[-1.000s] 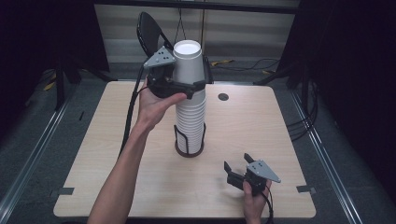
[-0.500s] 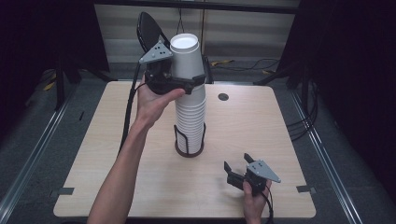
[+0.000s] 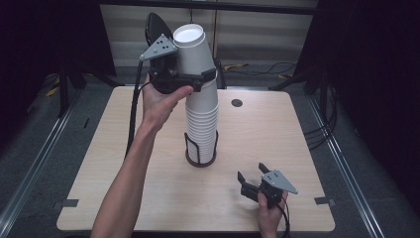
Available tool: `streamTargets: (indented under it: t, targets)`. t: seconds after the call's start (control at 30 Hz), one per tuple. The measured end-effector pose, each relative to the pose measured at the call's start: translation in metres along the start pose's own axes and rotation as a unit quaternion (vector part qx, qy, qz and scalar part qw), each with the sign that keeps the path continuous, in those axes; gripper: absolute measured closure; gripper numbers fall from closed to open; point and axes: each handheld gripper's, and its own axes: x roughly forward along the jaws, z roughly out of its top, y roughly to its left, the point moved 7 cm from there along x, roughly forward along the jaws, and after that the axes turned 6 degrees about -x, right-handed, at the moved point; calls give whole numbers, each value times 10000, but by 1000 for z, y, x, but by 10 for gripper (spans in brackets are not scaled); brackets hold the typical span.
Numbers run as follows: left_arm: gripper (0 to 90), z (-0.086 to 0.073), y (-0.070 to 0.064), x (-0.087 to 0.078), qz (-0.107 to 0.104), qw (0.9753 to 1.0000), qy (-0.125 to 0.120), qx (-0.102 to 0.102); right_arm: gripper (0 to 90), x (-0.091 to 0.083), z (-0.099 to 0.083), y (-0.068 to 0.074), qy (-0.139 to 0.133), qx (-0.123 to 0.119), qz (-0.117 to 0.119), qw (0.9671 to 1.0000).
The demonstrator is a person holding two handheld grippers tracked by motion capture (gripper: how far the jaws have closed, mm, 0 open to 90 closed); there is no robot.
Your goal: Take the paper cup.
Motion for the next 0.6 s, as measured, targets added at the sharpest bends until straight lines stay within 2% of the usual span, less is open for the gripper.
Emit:
streamTargets:
  t: [0.07, 0.3, 0.37, 0.53, 0.6]
  targets:
    - [116, 3, 0, -2, 48, 9999, -22, 89, 166, 0, 0, 0, 0, -5, 3, 10000]
    - [116, 11, 0, -8, 70, 9996, -251, 50, 166, 0, 0, 0, 1, -7, 3, 10000]
    - [116, 12, -1, -9, 26, 9994, -331, -25, 167, 0, 0, 0, 15, -7, 16, 10000]
    - [115, 12, 1, -13, 58, 9993, -367, -32, 167, 0, 0, 0, 11, -10, 6, 10000]
    - [115, 13, 2, -15, -24, 9990, -430, -128, 167, 0, 0, 0, 19, -18, 13, 10000]
